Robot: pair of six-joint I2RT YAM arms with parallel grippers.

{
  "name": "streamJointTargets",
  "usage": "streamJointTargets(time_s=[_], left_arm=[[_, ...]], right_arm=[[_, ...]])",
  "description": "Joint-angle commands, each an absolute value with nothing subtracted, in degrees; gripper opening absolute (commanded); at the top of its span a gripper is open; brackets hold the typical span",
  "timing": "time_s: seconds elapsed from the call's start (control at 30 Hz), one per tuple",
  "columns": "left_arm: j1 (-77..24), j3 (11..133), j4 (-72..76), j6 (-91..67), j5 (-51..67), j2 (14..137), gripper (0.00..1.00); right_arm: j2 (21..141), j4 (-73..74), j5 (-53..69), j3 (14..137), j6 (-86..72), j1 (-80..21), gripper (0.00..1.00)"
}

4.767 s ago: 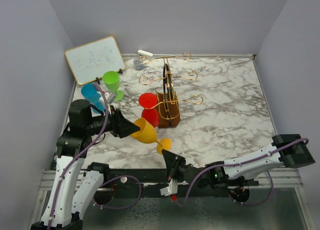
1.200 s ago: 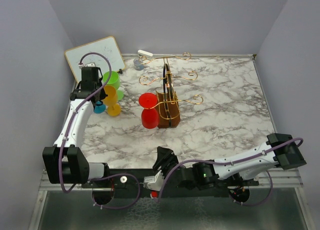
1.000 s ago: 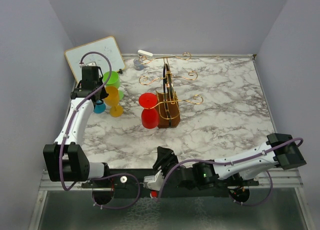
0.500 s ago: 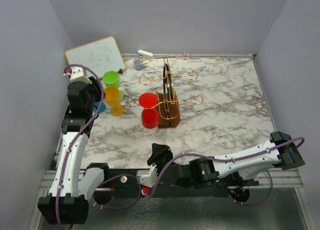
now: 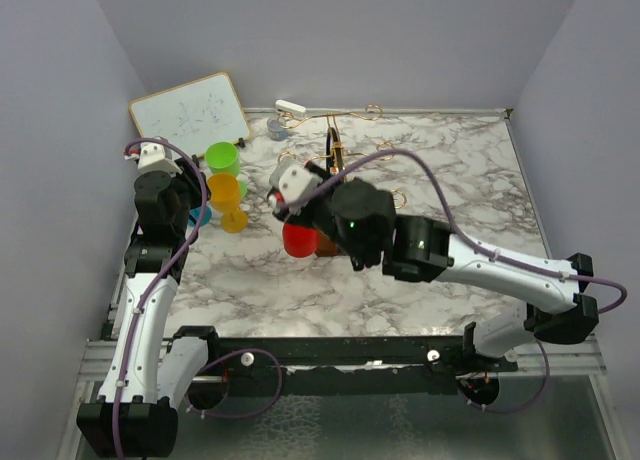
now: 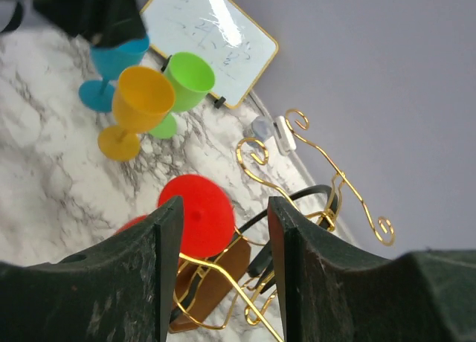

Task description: Take the wine glass off the wine glass rack

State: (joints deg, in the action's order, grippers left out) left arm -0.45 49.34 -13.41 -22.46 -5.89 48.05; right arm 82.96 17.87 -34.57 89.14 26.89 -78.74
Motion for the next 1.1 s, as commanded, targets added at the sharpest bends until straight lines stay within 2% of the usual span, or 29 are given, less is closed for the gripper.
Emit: streamJointTargets(time_s=[0.0, 0.1, 0.2, 0.3, 0.4, 0.57, 0.73, 0.8, 0.97, 1.07], left_arm=[[-0.18, 48.96, -12.27, -23.23, -6.17, 47.7, 0.4], [-0.09, 48.96, -12.22, -23.63, -4.69, 48.16, 0.4], [-0.09, 48.96, -12.28, -23.85, -4.06, 48.29, 0.4], [-0.1, 48.87, -12.22, -23.91, -3.68, 48.12, 0.4], [-0.09, 48.87, -12.25, -24.0, -3.14, 47.98, 0.4], [-0.1, 48.86, -12.33, -24.08, -2.74, 47.81, 0.4], [-0.09, 48.95, -12.42, -24.13, -2.62, 47.75, 0.4], [-0.09, 48.88, -12.51, -24.14, -2.64, 47.66, 0.4], [-0.09, 48.7, -12.73, -24.01, -2.72, 47.41, 0.4], [-0.09, 48.74, -12.72, -24.05, -2.79, 47.29, 0.4]], right_arm=[[88.75, 33.2, -19.5, 107.05, 8.55, -71.53, 0.49], [94.62, 43.64, -8.42, 119.65, -0.28, -65.77, 0.49], [99.02, 50.73, 7.42, 127.08, -8.21, -58.84, 0.48], [98.62, 49.71, 23.54, 123.45, -15.26, -51.46, 0.41], [94.82, 44.88, 31.01, 114.93, -19.58, -46.95, 0.39], [91.8, 43.48, 33.18, 109.11, -22.0, -44.4, 0.44], [92.64, 44.02, 38.23, 106.01, -26.45, -40.7, 0.35], [92.47, 43.63, 37.19, 105.03, -27.34, -40.31, 0.35], [91.91, 43.38, 34.09, 103.8, -28.14, -40.08, 0.38], [92.68, 44.08, 33.08, 104.07, -28.08, -40.07, 0.45]])
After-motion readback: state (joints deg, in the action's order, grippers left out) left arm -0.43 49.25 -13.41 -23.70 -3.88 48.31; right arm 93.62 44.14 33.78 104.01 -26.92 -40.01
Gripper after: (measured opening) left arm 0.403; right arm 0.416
